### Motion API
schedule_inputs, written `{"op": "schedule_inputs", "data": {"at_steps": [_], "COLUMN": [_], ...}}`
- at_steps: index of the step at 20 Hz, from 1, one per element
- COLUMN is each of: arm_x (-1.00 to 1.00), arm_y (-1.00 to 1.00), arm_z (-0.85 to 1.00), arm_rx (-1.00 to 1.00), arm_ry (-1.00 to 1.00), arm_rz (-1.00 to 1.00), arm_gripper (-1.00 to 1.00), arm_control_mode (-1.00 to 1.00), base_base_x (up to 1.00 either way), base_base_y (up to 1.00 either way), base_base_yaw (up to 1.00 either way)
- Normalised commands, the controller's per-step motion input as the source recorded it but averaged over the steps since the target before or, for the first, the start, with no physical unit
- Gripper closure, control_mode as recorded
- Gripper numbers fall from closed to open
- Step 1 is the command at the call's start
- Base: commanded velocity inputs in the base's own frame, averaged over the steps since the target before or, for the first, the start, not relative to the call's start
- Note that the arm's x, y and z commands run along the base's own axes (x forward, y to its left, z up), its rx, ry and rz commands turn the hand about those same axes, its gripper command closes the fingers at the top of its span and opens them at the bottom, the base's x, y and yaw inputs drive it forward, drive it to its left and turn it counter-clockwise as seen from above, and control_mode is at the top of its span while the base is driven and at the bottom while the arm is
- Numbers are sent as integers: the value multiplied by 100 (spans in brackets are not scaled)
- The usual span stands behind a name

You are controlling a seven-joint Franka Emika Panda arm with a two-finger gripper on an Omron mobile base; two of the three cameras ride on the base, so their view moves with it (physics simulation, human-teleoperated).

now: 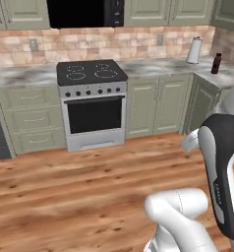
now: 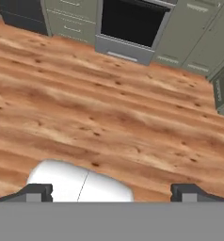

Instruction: Place the drinks on the dining counter in a tight cluster.

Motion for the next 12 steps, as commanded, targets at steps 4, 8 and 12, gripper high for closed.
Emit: {"op": "schedule_inputs", "data": {"at_steps": [4, 8, 12], "arm_x": [0, 0, 0], "arm_y": [0, 0, 0], "arm_z": [0, 0, 0], "arm_rx": [0, 0, 0], "arm_ry": [0, 0, 0], "arm_rz": [0, 0, 0], "arm_gripper": [-100, -100, -100], "arm_control_mode": [100, 100, 100], "base_base_x": [100, 100, 100], "base_base_y": [-1, -1, 0], "base_base_yaw": [-33, -35, -30]}}
